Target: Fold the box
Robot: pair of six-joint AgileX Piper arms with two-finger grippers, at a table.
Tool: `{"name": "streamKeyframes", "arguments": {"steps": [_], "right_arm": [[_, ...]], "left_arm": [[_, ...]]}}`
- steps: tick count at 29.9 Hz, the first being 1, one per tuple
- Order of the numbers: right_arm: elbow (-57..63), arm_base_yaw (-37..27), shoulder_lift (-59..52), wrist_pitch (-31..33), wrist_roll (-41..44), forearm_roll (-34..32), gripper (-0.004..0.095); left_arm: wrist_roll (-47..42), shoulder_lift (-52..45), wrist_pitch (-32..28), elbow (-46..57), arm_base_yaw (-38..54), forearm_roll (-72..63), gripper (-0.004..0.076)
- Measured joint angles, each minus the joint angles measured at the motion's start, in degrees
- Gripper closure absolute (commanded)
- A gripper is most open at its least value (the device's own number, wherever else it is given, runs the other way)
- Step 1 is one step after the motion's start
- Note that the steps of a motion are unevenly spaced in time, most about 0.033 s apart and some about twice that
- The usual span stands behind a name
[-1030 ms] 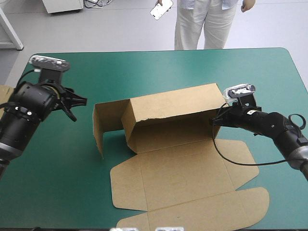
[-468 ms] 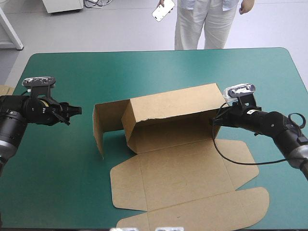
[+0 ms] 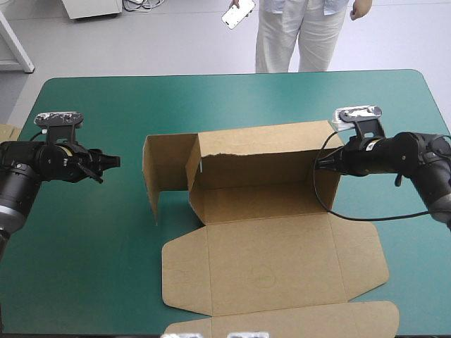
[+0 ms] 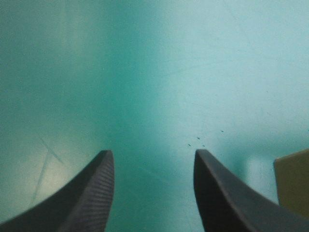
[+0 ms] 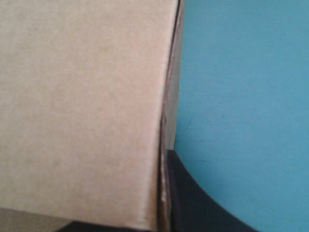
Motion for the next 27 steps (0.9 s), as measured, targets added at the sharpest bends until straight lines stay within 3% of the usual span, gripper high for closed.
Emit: {"name": "streamKeyframes", "arguments": {"steps": [6,13,16,18,21,27], "right_arm": [[-7.3,0.0,3.4,6.8,5.7,-3.9,0.0921],[-17.5,0.0,15.3,12.6,5.4,-4.0,0.0906],[-20.4,0.0,18.1,12.6,3.9,-3.9,0.0757],[-20.9,0.0,19.2,11.3,2.6,-3.7,0.0569],[-20.9,0.1,20.5,11.5,1.8,-3.4,0.0396],[-20.9,0.1,20.0,12.7,2.5,-4.0,0.0435]], "left_arm": [[0.0,0.0,-0.4,0.0,0.0,0.0,0.0357],[1.1,0.0,0.2,0.0,0.0,0.0,0.0357],[1.4,0.0,0.9,0.0,0.0,0.0,0.0357],[1.5,0.0,1.0,0.0,0.0,0.0,0.0357],[1.5,0.0,1.1,0.0,0.0,0.0,0.0357],[1.9,0.0,1.1,0.0,0.0,0.0,0.0357]]}}
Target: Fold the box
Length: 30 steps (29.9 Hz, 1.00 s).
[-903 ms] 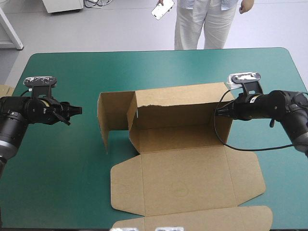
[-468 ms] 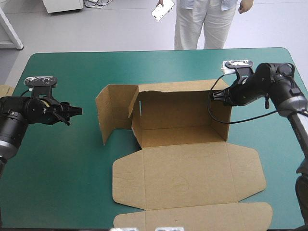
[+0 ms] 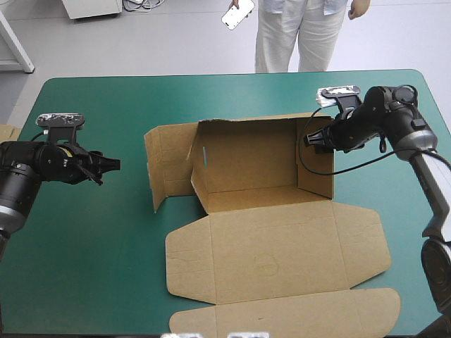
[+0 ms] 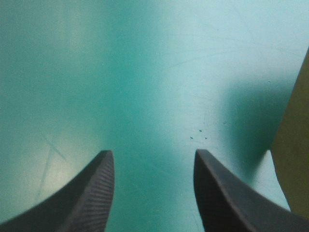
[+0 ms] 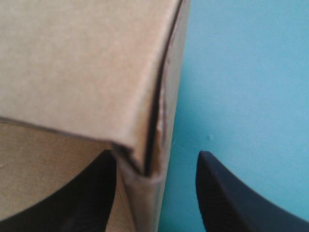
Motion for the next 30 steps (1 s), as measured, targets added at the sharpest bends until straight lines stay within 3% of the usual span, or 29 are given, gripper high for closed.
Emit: {"name": "streamKeyframes", "arguments": {"steps": [5,9,18,30], "right_arm": [[1.1,0.0,-2.7,2.4,0.7,-1.3,0.0438],[6.6,0.0,-6.7,0.9,0.8,-1.5,0.0438],[24.4,2.8,-18.8,-16.5,1.5,-1.5,0.0438],[30.9,7.8,-15.6,-27.3,9.2,-6.5,0.0477]], "left_arm": [[0.4,0.0,-0.1,0.0,0.0,0.0,0.0357],[0.6,0.0,-0.4,0.0,0.0,0.0,0.0357],[0.7,0.0,-1.4,0.0,0.0,0.0,0.0357],[1.0,0.0,-0.6,0.0,0.0,-0.1,0.0357]]}}
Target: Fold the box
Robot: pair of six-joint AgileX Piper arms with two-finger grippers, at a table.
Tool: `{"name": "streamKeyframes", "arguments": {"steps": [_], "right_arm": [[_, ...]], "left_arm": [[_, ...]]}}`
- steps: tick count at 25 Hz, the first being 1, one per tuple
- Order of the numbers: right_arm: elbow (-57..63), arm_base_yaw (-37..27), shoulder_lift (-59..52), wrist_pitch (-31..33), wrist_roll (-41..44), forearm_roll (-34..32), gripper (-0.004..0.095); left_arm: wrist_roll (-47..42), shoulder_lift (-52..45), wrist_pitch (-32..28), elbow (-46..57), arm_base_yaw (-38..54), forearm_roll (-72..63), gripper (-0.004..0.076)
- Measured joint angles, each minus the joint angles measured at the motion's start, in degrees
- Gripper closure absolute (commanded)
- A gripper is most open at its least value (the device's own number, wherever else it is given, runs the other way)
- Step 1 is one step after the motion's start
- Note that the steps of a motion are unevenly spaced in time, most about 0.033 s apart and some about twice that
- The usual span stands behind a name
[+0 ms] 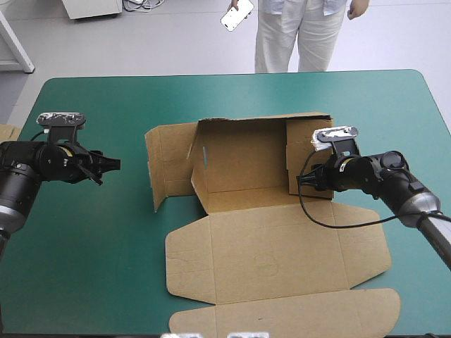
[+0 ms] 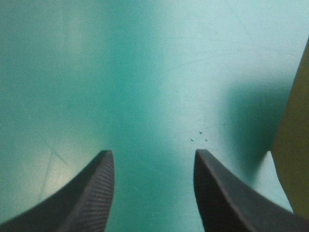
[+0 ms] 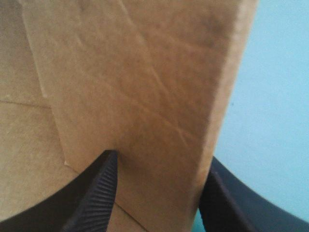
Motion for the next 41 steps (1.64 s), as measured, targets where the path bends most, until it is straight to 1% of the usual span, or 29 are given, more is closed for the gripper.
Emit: {"name": "streamKeyframes", "arguments": {"steps": [4,5,7,10,11,14,21,22,25,28,29,32,37,41], "right_arm": [[-0.3,0.0,3.0,-2.9,0.0,-0.5,0.0562],[-0.4,0.0,3.7,-3.7,0.0,-0.7,0.0602],[-0.5,0.0,4.9,-5.4,0.0,-0.9,0.0705],[-0.7,0.0,5.9,-6.8,0.0,-0.9,0.0903],[-0.9,0.0,6.0,-6.8,0.0,-0.9,0.0926],[-2.9,0.0,6.1,-3.4,0.0,-0.8,0.0928],[-14.0,0.0,6.4,9.8,1.0,-0.8,0.0927],[-17.3,0.0,6.4,13.8,2.5,-0.9,0.0927],[-21.4,0.0,6.4,20.2,5.3,-1.5,0.0927],[-25.1,0.0,6.9,28.6,7.0,-2.4,0.0927],[-26.8,0.0,7.5,33.5,7.7,-2.5,0.0927],[-27.4,0.0,8.2,36.6,8.8,-2.3,0.0927],[-27.7,0.0,11.0,36.7,11.6,-1.0,0.0928],[-27.7,0.0,14.5,36.7,11.3,0.7,0.0919]], "left_arm": [[0.1,0.0,0.2,0.0,0.0,-0.2,0.0357],[0.1,0.0,0.2,0.0,0.0,-0.2,0.0357],[0.1,0.0,0.2,0.0,0.0,-0.2,0.0357],[0.1,0.0,0.3,0.0,0.0,-0.2,0.0357],[0.1,0.0,0.3,0.0,0.0,-0.2,0.0357],[0.1,0.0,0.4,0.0,0.0,-0.2,0.0357],[0.1,0.0,0.4,0.0,0.0,-0.2,0.0357],[0.1,0.0,0.4,0.0,0.0,-0.2,0.0357],[0.1,0.0,0.0,0.0,0.0,-0.2,0.0357],[0.1,0.0,-0.2,0.0,0.0,-0.2,0.0357],[0.1,0.0,-0.4,0.0,0.0,-0.3,0.0357],[0.1,0.0,-0.5,0.0,0.0,-0.3,0.0357],[0.1,0.0,0.4,0.0,0.0,-0.3,0.0357],[0.1,0.0,1.5,0.0,0.0,-0.3,0.0357]]}}
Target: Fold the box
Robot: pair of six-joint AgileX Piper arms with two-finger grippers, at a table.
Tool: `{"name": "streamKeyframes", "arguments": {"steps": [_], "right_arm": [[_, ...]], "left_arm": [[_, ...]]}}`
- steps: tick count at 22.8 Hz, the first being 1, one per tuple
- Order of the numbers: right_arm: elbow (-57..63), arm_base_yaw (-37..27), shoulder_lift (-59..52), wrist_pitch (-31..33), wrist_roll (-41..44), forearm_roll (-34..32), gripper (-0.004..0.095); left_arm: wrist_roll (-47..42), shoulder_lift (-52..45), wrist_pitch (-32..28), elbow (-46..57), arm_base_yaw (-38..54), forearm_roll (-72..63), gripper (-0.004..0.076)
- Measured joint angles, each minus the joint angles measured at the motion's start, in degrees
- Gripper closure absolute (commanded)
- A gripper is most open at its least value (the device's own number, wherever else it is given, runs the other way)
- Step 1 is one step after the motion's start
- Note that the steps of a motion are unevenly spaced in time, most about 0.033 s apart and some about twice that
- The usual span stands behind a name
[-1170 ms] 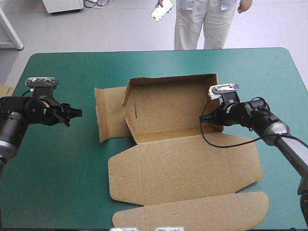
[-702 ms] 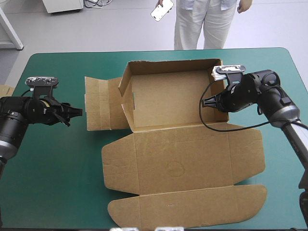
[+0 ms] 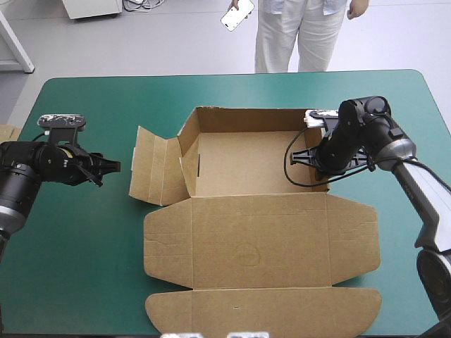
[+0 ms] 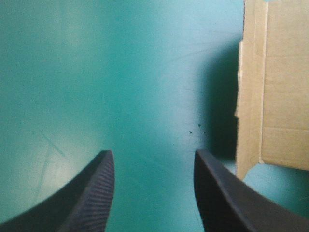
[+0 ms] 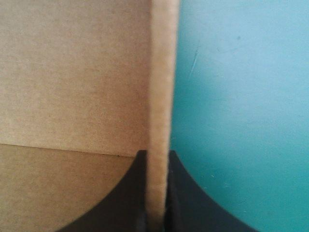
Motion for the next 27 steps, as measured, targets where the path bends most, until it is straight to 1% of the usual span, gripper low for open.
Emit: {"name": "streamKeyframes", "arguments": {"steps": [2,3,7,8,9,10,12,19,22,27], "right_arm": [[0.0,0.0,0.7,-0.2,-1.1,0.4,0.0872],[0.0,0.0,0.9,-0.2,-1.5,0.4,0.0815],[-0.1,0.0,1.4,-0.3,-3.1,-0.9,0.0483],[-0.1,0.0,1.4,-0.3,-3.1,-1.7,0.0418],[-0.2,0.0,1.4,-0.4,-3.1,-2.6,0.0383],[-0.2,0.0,1.4,-0.4,-3.1,-3.6,0.0363],[-0.9,0.0,1.0,-0.4,-3.0,-5.9,0.0370],[-5.6,0.0,-0.4,-0.3,-1.9,-7.3,0.0370],[-5.8,0.0,2.1,-0.4,-2.3,-8.7,0.0370],[-5.8,0.0,8.3,-4.8,-3.6,-8.3,0.0370]], "left_arm": [[0.0,0.0,0.4,0.0,0.0,0.0,0.0357],[0.1,0.0,0.5,0.0,0.0,0.0,0.0357],[0.1,0.0,0.7,0.0,0.0,-0.5,0.0357],[0.5,0.0,0.8,0.0,0.0,-0.7,0.0357],[1.0,0.0,0.9,0.0,0.0,-1.1,0.0357],[1.6,0.0,0.9,0.0,0.0,-1.6,0.0357],[2.4,0.0,0.9,0.0,0.0,-2.5,0.0357],[2.6,0.0,0.9,0.0,0.0,-2.9,0.0357],[2.6,0.0,0.9,0.0,0.0,-3.0,0.0357],[2.6,0.0,0.9,0.0,0.0,-3.0,0.0357]]}}
